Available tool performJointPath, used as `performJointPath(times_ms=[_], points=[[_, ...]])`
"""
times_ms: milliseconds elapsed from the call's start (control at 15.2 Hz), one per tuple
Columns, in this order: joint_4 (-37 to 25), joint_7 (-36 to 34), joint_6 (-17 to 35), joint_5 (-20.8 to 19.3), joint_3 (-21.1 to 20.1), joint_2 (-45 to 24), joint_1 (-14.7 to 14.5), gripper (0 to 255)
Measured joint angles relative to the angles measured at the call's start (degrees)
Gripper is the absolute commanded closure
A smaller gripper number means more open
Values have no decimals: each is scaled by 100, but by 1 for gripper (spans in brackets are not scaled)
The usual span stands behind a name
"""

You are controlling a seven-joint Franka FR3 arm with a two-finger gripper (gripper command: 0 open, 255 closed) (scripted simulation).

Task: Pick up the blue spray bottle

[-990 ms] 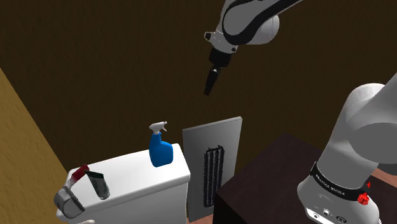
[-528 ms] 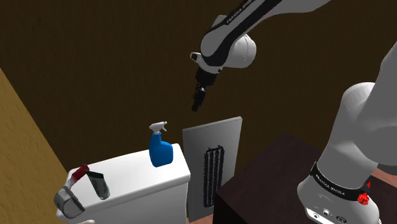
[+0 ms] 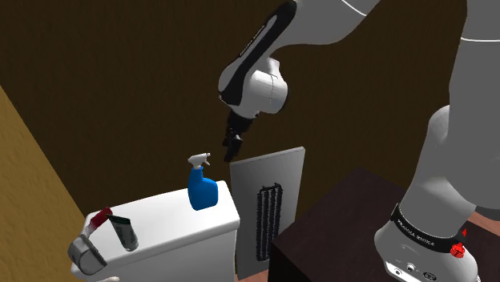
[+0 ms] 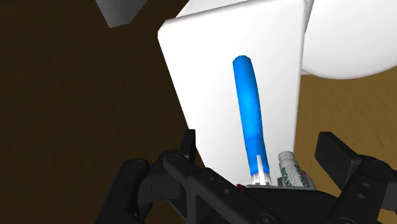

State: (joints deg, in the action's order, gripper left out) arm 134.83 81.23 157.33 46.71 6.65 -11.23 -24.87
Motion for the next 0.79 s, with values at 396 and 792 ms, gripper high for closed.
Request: performJointPath(times_ms=[396,792], points=[[-877,1600,151,1109,-690,-1200,262,0],[-1351,2319,327,1577,-1029,-1909,441,0]])
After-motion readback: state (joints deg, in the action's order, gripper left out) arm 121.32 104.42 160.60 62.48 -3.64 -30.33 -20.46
